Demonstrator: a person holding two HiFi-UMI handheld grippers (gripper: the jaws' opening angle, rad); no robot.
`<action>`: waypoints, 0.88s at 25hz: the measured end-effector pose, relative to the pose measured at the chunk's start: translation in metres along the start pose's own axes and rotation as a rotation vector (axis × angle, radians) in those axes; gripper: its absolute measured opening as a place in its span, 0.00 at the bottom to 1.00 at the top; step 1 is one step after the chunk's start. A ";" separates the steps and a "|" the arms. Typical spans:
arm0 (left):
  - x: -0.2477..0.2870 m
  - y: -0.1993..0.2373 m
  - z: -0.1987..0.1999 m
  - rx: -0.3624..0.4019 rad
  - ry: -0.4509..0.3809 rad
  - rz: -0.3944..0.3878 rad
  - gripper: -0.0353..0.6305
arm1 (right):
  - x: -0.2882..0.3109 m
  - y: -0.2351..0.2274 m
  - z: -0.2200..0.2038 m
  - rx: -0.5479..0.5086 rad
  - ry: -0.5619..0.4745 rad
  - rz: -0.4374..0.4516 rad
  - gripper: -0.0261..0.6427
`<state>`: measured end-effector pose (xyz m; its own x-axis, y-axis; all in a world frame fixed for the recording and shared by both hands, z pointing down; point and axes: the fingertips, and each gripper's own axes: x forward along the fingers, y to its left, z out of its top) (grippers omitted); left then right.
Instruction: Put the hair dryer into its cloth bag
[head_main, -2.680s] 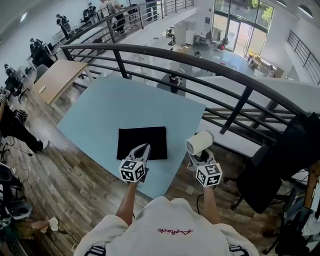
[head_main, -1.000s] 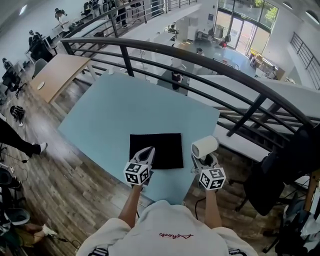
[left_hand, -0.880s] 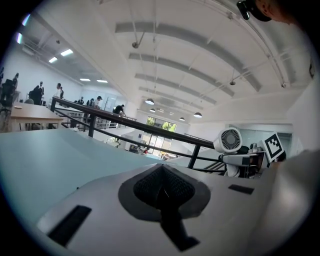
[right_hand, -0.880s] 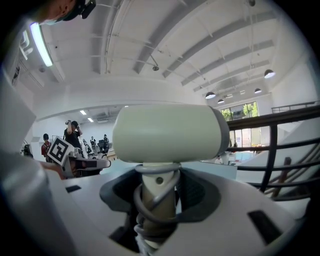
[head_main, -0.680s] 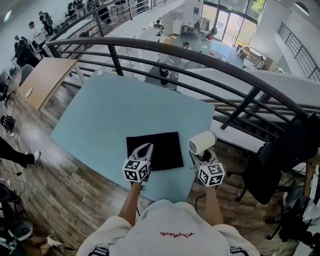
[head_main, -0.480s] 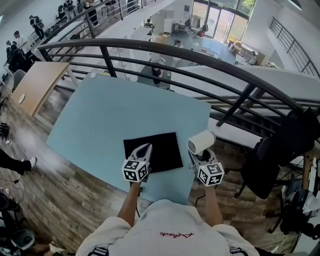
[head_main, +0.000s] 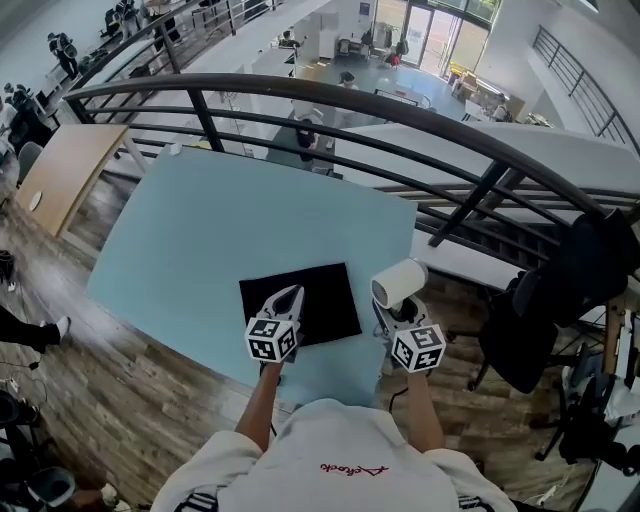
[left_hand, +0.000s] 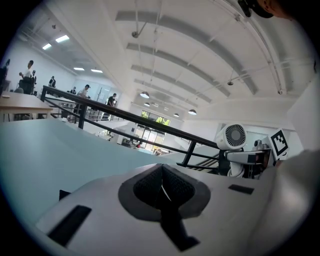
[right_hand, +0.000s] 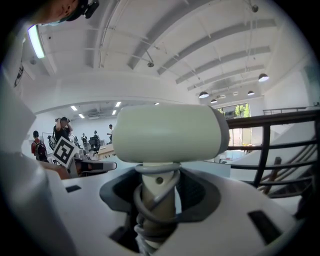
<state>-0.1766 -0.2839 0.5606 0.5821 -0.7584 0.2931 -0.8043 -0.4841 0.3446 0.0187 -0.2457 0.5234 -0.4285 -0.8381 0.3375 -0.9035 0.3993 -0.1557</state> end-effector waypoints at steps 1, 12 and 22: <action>0.003 0.001 -0.002 0.000 0.001 0.013 0.06 | 0.003 -0.003 -0.003 -0.006 0.005 0.012 0.36; 0.016 -0.022 -0.016 0.021 0.039 0.175 0.06 | 0.015 -0.057 -0.015 -0.039 0.051 0.172 0.36; 0.033 -0.043 -0.053 0.002 0.114 0.199 0.06 | 0.012 -0.069 -0.038 -0.020 0.085 0.221 0.36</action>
<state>-0.1167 -0.2651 0.6030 0.4213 -0.7850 0.4542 -0.9049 -0.3304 0.2683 0.0763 -0.2693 0.5734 -0.6129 -0.6957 0.3746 -0.7875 0.5772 -0.2162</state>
